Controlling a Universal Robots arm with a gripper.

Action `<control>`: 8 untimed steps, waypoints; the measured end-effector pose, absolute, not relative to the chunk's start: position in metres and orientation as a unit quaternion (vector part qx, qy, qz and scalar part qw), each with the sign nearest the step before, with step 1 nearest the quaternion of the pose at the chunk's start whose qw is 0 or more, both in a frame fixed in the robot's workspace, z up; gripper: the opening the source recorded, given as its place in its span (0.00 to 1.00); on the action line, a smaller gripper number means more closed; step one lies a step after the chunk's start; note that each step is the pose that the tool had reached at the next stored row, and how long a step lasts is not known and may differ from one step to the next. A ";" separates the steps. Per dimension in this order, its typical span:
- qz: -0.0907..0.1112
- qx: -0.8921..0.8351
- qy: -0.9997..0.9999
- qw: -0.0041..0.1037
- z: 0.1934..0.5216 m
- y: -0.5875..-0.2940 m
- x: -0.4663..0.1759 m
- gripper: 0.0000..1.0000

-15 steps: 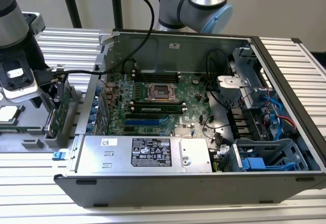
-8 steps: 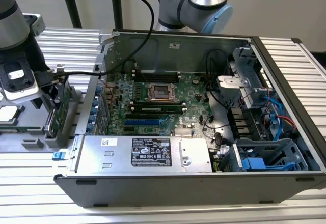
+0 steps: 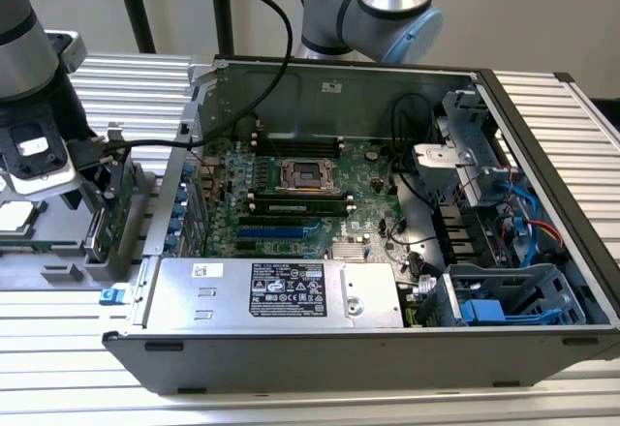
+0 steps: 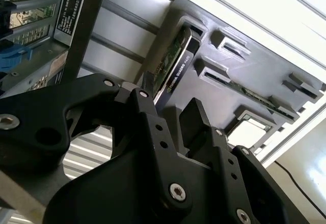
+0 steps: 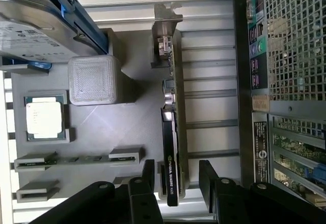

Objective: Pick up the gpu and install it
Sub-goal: 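Pick up the gpu and move the gpu toward the slot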

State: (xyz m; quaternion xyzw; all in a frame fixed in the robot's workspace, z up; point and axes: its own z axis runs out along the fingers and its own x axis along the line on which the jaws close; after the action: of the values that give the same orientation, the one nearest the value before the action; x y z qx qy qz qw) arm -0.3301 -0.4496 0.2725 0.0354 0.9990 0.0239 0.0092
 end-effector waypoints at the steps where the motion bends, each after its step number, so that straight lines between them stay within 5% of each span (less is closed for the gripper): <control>1: 0.024 0.035 0.999 0.009 0.272 -0.450 -0.330 1.00; 8: 0.024 0.035 0.999 0.009 0.266 -0.450 -0.331 1.00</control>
State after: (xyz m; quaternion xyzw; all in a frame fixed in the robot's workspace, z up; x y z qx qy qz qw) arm -0.3312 -0.4495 0.2656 0.0354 0.9990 0.0239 0.0093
